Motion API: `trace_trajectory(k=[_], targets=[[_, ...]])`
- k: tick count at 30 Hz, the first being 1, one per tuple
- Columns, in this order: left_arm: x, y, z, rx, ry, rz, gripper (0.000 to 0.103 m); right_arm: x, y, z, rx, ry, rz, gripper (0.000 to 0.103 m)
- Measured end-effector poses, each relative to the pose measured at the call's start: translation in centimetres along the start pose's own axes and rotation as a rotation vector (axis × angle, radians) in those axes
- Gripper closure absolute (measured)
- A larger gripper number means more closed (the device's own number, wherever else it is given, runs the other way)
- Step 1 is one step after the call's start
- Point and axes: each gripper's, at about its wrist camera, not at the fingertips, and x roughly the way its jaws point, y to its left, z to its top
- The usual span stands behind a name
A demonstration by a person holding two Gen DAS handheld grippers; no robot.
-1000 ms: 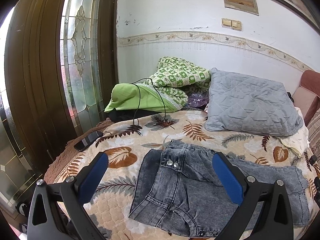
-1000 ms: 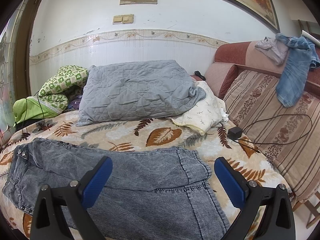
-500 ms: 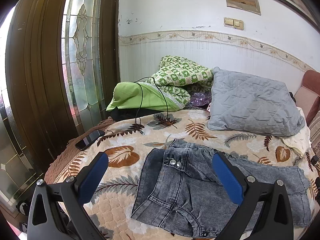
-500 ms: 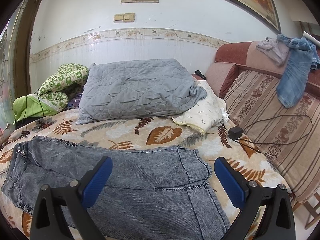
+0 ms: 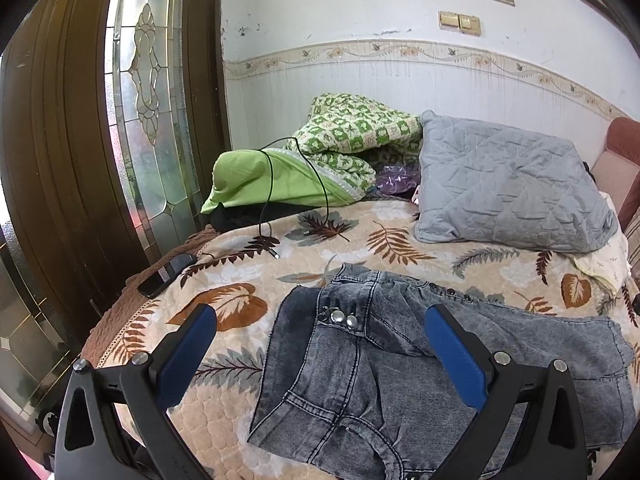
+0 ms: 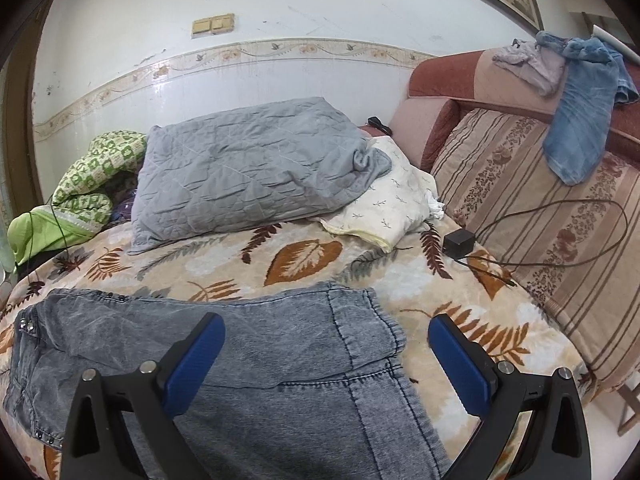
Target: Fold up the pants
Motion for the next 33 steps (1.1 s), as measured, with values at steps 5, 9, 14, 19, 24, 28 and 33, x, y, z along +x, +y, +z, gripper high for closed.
trace_trajectory(k=[5, 9, 14, 19, 24, 28, 33], targets=[[1.7, -0.4, -0.2, 0.018, 0.024, 0.004, 0.000, 1.6, -0.1, 0.6, 0.004, 0.011, 0.000, 0.000], [3.9, -1.0, -0.8, 0.064, 0.085, -0.026, 0.000, 3.6, -0.7, 1.5, 0.008, 0.028, -0.012, 0.000], [7.8, -2.0, -1.8, 0.136, 0.209, -0.084, 0.000, 7.2, -4.0, 3.1, 0.061, 0.108, 0.006, 0.000], [11.2, -2.8, -1.5, 0.195, 0.291, -0.121, 0.000, 11.7, -9.2, 4.0, 0.183, 0.208, 0.000, 0.000], [14.7, -2.6, 0.4, 0.216, 0.347, -0.123, 0.000, 16.5, -11.7, 4.1, 0.336, 0.284, 0.111, 0.000], [18.5, -2.2, 2.7, 0.235, 0.387, -0.107, 0.000, 20.4, -9.3, 4.3, 0.294, 0.399, 0.150, 0.000], [22.8, -1.4, 5.2, 0.246, 0.455, -0.103, 0.000, 25.1, -7.2, 2.9, 0.210, 0.558, 0.026, 0.001]])
